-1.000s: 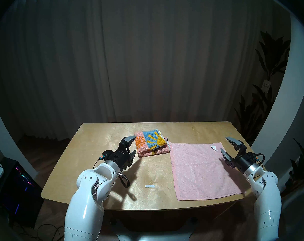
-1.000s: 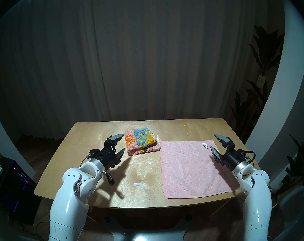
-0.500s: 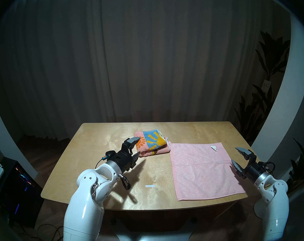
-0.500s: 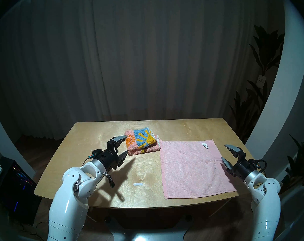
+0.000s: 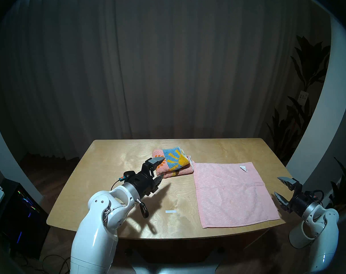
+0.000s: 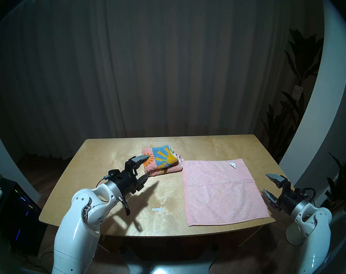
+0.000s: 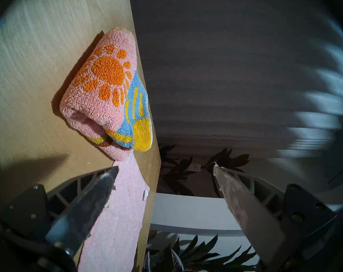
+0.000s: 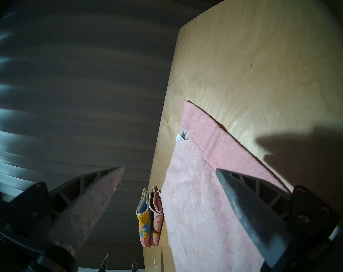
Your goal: Fold each towel twice and stack them on table
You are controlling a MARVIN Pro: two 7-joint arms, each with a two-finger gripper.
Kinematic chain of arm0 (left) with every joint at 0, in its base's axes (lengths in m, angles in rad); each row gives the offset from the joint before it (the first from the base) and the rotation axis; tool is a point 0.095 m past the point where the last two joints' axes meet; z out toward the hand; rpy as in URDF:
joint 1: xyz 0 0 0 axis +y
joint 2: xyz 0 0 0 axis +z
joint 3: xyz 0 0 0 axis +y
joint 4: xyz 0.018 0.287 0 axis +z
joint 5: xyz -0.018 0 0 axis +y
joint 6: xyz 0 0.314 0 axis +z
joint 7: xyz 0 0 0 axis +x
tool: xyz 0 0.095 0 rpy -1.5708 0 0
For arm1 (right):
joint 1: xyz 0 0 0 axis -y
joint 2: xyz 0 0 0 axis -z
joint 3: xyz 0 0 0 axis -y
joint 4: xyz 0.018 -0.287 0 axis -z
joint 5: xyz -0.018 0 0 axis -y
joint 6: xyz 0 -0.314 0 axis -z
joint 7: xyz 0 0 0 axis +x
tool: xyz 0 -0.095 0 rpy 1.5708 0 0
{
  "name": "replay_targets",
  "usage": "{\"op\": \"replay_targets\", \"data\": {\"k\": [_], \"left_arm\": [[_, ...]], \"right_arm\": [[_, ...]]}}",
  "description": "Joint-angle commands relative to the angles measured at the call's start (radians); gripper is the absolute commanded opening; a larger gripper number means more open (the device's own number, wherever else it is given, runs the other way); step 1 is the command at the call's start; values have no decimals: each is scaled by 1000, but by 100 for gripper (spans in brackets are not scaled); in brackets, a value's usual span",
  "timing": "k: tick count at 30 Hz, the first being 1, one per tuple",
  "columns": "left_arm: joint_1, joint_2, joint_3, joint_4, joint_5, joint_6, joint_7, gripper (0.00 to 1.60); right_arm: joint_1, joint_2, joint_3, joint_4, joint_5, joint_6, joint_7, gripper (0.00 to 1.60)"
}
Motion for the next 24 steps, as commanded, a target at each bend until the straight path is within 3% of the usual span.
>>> {"op": "replay_targets", "data": {"k": [1,24], "left_arm": [[-14,14,-1,-28,-17,28,0,160],[7,82,-7,0,-70,128,29,160]], "right_arm": [[-64,14,43,-57,35,41,-19,160],[-243,-33,95,-161,140,41,-134,160]]}}
